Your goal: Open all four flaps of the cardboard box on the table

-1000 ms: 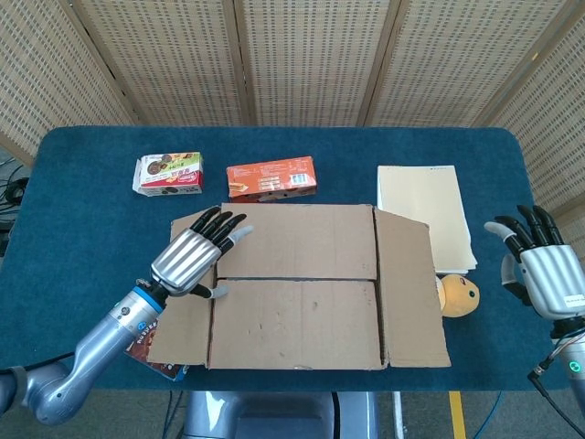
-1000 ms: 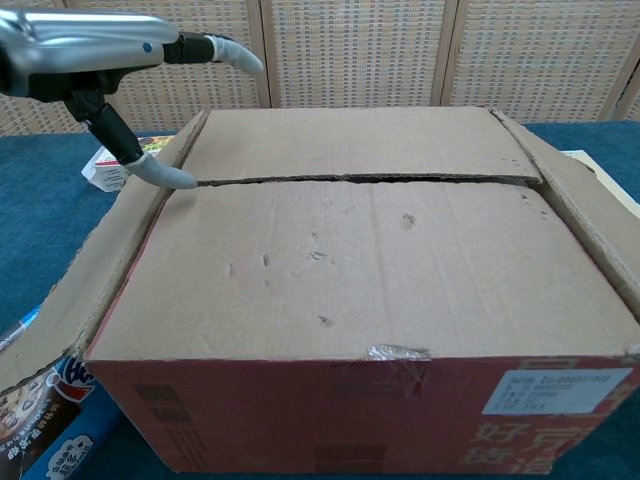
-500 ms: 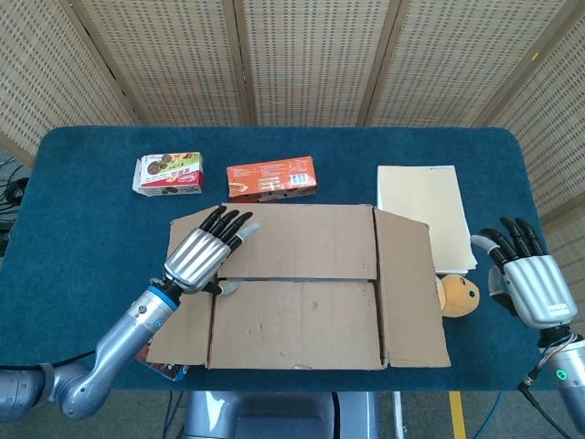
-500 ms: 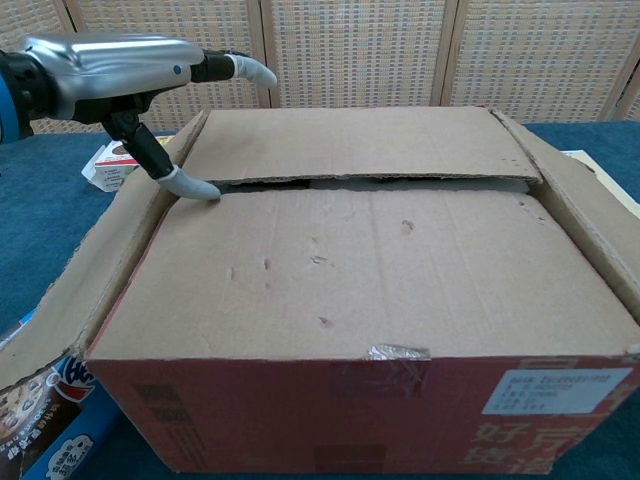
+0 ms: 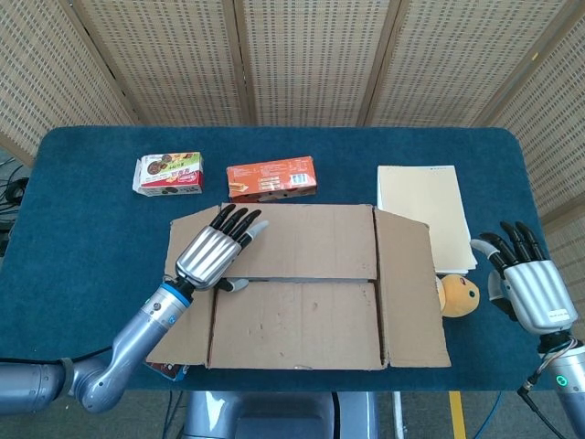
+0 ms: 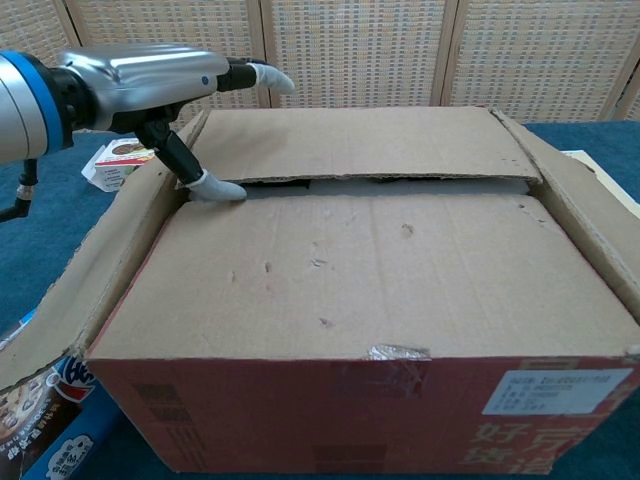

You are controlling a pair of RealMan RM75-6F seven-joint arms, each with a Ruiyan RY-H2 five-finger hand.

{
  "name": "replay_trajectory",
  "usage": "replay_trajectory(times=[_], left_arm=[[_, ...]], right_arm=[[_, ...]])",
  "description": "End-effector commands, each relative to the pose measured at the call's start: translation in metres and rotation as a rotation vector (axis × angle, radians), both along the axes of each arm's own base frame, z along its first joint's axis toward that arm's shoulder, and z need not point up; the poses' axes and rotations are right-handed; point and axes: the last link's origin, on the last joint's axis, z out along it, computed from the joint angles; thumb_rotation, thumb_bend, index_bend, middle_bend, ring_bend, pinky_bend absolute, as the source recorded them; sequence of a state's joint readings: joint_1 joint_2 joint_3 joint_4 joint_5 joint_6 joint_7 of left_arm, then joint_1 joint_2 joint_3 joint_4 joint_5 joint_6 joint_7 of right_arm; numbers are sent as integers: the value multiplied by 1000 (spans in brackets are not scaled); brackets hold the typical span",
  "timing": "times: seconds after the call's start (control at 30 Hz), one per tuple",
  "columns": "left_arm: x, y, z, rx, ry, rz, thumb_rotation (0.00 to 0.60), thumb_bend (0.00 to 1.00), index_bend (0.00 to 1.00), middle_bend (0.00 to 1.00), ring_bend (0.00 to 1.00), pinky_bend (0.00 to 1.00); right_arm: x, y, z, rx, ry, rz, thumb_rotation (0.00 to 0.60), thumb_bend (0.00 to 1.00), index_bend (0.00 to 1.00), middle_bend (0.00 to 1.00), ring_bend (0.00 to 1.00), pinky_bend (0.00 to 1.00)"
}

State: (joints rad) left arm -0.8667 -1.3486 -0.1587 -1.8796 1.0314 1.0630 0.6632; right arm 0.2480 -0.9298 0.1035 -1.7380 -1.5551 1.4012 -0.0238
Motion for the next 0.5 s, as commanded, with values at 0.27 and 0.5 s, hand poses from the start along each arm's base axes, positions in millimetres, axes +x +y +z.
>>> replay_trajectory(times=[0.27, 0.5], left_arm=[[9, 6, -5, 33, -41, -11, 439, 279, 49, 0, 0, 0], [13, 9, 12, 107, -104, -35, 439, 301, 48, 0, 0, 0]], right_arm=[[-1, 4, -5, 14, -8, -4, 600, 807, 210, 199, 0, 0], [-4, 7, -5, 9, -13, -7, 600, 809, 210, 199, 0, 0]])
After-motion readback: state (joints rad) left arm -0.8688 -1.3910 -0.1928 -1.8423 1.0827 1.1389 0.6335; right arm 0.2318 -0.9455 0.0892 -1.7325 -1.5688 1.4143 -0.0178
